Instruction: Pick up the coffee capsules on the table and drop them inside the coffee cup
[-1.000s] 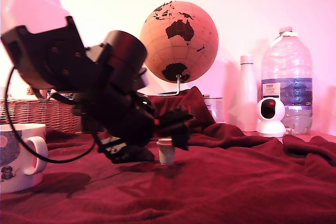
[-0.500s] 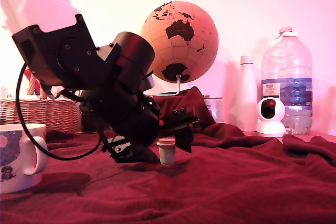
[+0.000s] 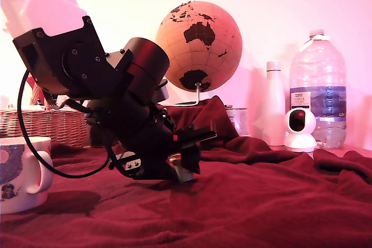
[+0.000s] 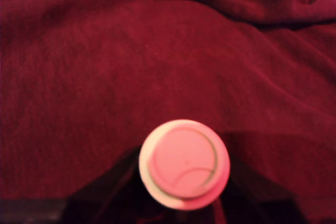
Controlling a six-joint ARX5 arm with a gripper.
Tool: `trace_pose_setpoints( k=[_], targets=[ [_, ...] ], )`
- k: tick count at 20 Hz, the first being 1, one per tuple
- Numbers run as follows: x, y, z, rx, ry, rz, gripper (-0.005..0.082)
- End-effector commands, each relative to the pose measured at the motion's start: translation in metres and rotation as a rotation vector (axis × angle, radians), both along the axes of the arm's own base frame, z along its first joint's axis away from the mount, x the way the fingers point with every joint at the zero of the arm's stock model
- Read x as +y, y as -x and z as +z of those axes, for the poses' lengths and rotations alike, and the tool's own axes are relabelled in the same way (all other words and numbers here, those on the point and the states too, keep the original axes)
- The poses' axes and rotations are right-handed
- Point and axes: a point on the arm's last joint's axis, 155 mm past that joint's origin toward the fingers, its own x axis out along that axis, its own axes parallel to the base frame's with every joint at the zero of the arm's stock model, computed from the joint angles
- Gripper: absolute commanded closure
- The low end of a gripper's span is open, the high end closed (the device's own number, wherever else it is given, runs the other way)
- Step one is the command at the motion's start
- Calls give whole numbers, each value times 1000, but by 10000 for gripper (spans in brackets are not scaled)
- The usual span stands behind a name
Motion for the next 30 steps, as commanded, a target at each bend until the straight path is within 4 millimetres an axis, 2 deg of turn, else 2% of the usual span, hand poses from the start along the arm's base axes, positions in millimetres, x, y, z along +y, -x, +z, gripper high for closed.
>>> trace_pose_setpoints(
  k=[1,6,12,15,23,30],
  targets=[
    [2,13,-26,51,-39,-33,433],
    [-7,19,-21,48,-28,-78,433],
    [-20,26,13,-41,-52,-176,433],
    [-22,32,21,-63,-88,-211,433],
    [-11,39,13,-57,-190,-248,433],
    [-17,43,16,-122,-251,-363,433]
  ],
)
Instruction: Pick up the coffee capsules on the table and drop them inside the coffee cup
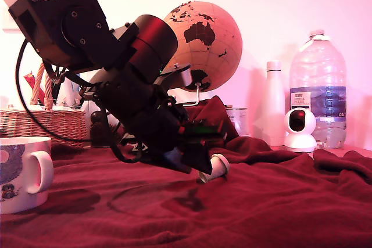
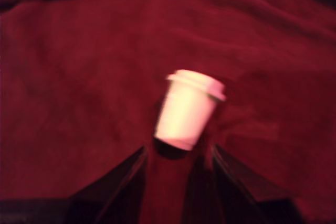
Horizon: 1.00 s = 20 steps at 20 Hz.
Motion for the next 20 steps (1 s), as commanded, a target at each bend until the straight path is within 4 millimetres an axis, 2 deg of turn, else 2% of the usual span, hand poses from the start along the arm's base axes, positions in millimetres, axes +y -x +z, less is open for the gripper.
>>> trace_pose_setpoints(
  k=[1,4,8,13,20],
  targets=[
    [-1,5,2,-27,-17,-47,428],
    [-12,3,15,-110,-8,-134,425],
    [-11,0,16,-121,-1,-180,376],
    [0,-15,24,-150,27,-194,336],
    [-9,-9,6,-118,56,-246,319]
  ],
)
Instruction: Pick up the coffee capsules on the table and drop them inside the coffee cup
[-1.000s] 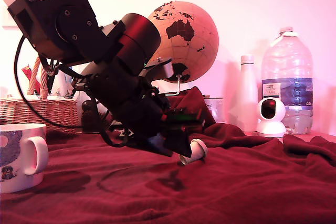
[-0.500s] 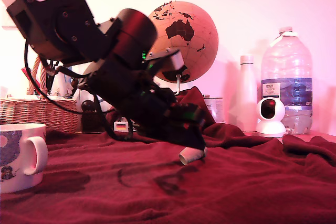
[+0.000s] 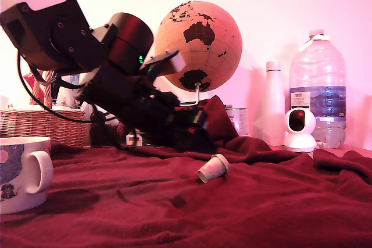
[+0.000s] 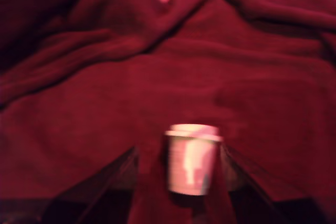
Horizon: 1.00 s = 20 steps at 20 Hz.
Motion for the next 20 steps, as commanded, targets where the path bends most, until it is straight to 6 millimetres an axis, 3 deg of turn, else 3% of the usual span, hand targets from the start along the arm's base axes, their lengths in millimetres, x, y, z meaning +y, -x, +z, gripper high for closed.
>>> trace_pose_setpoints(
  k=[1,8,20],
  targets=[
    [1,7,-24,33,-27,-11,319],
    [2,8,-47,70,-49,-7,319],
    [-2,1,-54,65,-48,-3,323]
  ],
)
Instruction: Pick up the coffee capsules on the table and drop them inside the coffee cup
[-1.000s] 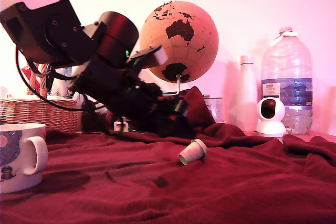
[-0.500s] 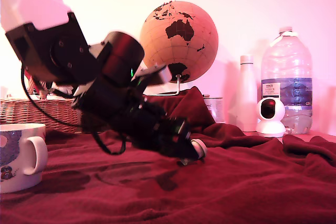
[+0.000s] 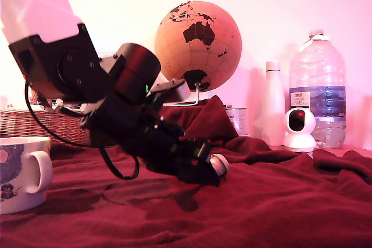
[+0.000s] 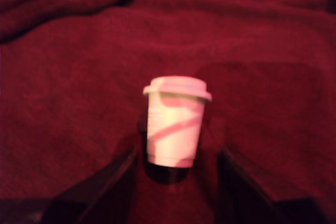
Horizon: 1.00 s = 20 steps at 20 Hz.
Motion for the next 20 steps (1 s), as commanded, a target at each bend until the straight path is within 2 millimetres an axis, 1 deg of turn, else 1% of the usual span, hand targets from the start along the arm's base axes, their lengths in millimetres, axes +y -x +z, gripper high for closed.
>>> trace_pose_setpoints(
  k=[1,3,7,10,13,14,16,17,18,20],
  targets=[
    [-3,-2,-10,9,-5,1,324],
    [-4,-4,-9,5,-1,2,325],
    [-10,-10,3,-15,51,19,325],
    [-10,-11,-1,0,54,31,331],
    [-9,-11,-4,7,45,35,395],
    [-8,-12,-4,2,42,42,429],
    [-6,-13,-5,0,37,50,541],
    [-6,-13,-5,1,36,50,583],
    [-7,-13,-5,0,38,49,604],
    [-7,-14,-4,-2,39,49,609]
  ],
)
